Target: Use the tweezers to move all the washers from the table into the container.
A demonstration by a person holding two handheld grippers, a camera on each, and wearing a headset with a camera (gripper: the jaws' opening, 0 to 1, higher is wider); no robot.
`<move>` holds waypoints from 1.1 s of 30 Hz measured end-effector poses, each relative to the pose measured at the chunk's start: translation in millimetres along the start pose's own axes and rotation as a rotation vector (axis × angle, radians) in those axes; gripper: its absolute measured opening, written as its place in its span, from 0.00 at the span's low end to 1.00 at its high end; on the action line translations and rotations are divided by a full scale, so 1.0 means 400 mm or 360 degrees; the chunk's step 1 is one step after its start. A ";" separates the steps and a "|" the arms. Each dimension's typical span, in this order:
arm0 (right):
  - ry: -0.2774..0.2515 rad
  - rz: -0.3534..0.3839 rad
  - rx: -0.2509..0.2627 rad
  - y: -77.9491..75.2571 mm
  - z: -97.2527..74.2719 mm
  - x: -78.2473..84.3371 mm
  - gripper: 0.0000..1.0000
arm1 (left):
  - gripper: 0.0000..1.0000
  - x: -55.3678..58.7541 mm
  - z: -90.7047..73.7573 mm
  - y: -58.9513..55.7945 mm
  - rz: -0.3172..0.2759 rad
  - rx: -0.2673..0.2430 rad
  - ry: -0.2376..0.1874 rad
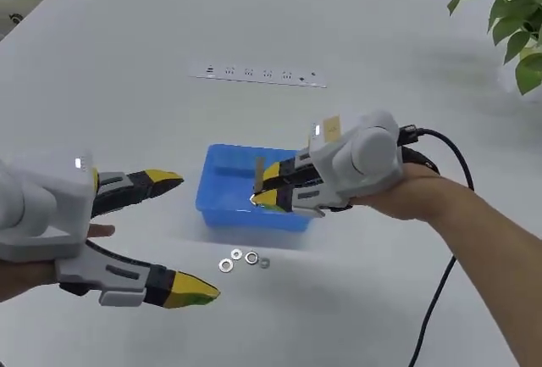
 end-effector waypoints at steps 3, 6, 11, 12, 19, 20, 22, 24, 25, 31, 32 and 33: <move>0.0001 0.0002 0.0000 -0.010 0.006 0.005 0.09 | 0.99 0.001 -0.001 0.003 -0.0002 -0.0006 0.0004; -0.0009 0.0017 0.0005 -0.021 0.014 0.010 0.09 | 0.99 0.001 -0.002 0.005 -0.0003 -0.0008 0.0007; -0.0003 0.0019 -0.0001 -0.031 0.031 0.022 0.09 | 0.99 0.002 -0.004 0.010 -0.0007 -0.0014 0.0008; -0.0002 0.0020 -0.0002 -0.033 0.035 0.025 0.09 | 0.99 0.002 -0.004 0.010 -0.0009 -0.0014 0.0009; 0.0004 0.0023 -0.0017 -0.048 0.059 0.036 0.09 | 0.99 -0.001 -0.006 0.019 -0.0011 -0.0017 -0.0004; 0.0002 0.0027 -0.0022 -0.051 0.064 0.038 0.09 | 0.99 -0.002 -0.007 0.022 -0.0013 -0.0018 -0.0006; 0.0006 0.0025 -0.0022 -0.055 0.071 0.041 0.09 | 0.99 -0.003 -0.006 0.025 -0.0010 -0.0020 -0.0009; 0.0006 0.0034 -0.0025 -0.060 0.077 0.045 0.09 | 0.99 -0.003 -0.006 0.029 -0.0013 -0.0019 -0.0008; 0.0007 0.0038 -0.0023 -0.061 0.079 0.046 0.09 | 0.99 -0.003 -0.005 0.030 -0.0010 -0.0019 -0.0007; 0.0031 0.0051 -0.0040 -0.067 0.095 0.065 0.09 | 0.98 -0.004 -0.001 0.042 -0.0009 -0.0011 -0.0005; 0.0035 0.0051 -0.0042 -0.067 0.097 0.067 0.09 | 0.98 -0.005 0.000 0.044 -0.0009 -0.0010 -0.0006; 0.0039 0.0053 -0.0043 -0.068 0.100 0.070 0.09 | 0.98 -0.005 0.001 0.047 -0.0010 -0.0008 -0.0006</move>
Point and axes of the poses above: the centre of the closed fingertips' face, and the gripper's own axes: z roughly forward along the fingers, y roughly to its left, x roughly out of its underside, the point moved 9 cm from there along -z, roughly backward along the fingers, and after that the axes turned 2 degrees about -z, right-handed, at the moved point
